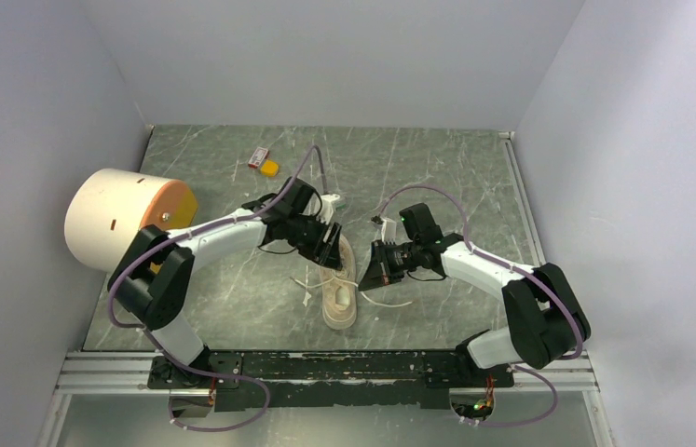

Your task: Tie the shoes

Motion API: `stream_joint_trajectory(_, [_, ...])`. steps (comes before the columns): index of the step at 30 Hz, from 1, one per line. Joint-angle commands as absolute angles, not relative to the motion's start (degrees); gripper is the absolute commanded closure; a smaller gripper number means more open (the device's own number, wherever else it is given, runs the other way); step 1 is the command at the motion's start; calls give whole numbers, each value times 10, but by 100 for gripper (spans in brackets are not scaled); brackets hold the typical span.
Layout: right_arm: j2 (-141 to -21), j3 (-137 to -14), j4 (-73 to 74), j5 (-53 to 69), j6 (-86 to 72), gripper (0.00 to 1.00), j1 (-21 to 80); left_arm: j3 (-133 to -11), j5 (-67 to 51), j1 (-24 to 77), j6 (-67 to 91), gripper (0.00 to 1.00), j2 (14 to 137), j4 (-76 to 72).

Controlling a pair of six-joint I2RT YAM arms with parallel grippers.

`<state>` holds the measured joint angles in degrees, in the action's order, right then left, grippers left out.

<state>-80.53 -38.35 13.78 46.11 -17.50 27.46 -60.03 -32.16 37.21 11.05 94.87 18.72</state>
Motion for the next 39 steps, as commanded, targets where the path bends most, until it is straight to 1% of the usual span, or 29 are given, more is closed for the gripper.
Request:
stream_joint_trajectory(1, [-800,-389,136,468,-166,100,277,-628,-323,385,86,48,973,221])
stream_joint_trajectory(3, [-799,-388,137,468,-166,100,277,-619,-323,386,91,57,972,216])
stream_joint_trajectory(5, [-797,-388,137,467,-166,100,277,-611,-327,387,96,62,969,210])
stream_joint_trajectory(10, [-797,-389,137,466,-167,100,277,-604,-331,392,97,71,973,211])
stream_joint_trajectory(14, [-799,-395,137,465,-169,100,277,-601,-329,392,103,88,963,201])
stream_joint_trajectory(16, [-799,-399,134,465,-173,100,277,-596,-333,392,111,94,950,188])
stream_joint_trajectory(17, [-800,-402,131,465,-175,100,277,-591,-336,392,117,95,940,179])
stream_joint_trajectory(26, [-840,-421,89,476,-196,99,287,-512,-370,392,181,95,860,63])
stream_joint_trajectory(31, [-856,-426,51,489,-228,99,294,-484,-381,392,212,95,848,16])
stream_joint_trajectory(35, [-856,-411,11,475,-270,100,296,-471,-385,392,228,95,845,-9])
stream_joint_trajectory(39, [-871,-414,20,465,-281,100,297,-471,-378,392,224,95,842,-5])
